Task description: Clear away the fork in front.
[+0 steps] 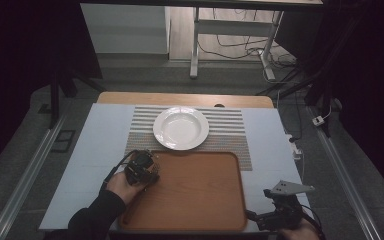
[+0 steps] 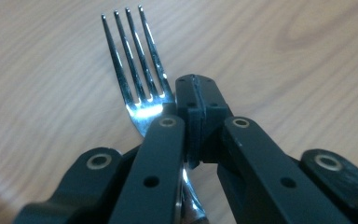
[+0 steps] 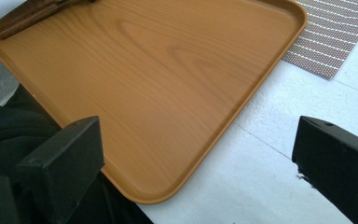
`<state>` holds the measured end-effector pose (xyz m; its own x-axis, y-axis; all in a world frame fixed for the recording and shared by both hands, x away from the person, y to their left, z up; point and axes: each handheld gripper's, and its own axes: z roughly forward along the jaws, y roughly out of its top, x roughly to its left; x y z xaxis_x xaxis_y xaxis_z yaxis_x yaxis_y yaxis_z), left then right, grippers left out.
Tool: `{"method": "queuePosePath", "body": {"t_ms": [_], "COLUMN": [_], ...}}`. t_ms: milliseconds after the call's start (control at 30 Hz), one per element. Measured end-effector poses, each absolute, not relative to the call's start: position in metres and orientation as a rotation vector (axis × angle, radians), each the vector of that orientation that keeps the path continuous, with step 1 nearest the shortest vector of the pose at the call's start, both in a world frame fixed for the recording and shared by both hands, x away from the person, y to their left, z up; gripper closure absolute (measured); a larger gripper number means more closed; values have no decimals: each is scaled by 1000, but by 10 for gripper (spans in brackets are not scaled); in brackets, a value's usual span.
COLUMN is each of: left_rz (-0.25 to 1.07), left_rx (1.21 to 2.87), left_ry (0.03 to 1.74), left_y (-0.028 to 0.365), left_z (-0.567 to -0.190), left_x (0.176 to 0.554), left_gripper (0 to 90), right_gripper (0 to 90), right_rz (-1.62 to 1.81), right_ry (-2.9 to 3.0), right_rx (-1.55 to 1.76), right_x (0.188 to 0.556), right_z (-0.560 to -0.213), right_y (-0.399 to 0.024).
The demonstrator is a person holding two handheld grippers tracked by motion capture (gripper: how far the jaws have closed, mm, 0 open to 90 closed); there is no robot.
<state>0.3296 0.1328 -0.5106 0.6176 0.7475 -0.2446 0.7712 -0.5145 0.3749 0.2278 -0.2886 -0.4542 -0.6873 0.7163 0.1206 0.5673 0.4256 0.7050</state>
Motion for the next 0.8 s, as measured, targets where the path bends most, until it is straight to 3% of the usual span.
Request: {"method": "queuePosePath", "body": {"t_ms": [633,800], "left_rz": [-43,-46], "left_rx": [2316,2300], "left_ry": [1372,1346], "left_y": [172,172], "left_z": [-512,-503], "left_x": [340,337], "left_gripper": [863,741], "right_gripper": [22,22], "right_rz": [1108,1115], "right_ry": [2480,2482], "right_rx": [1141,1134], "right_x": [228,228], "right_z": [-454,-454], "right_y": [-289,-289]}}
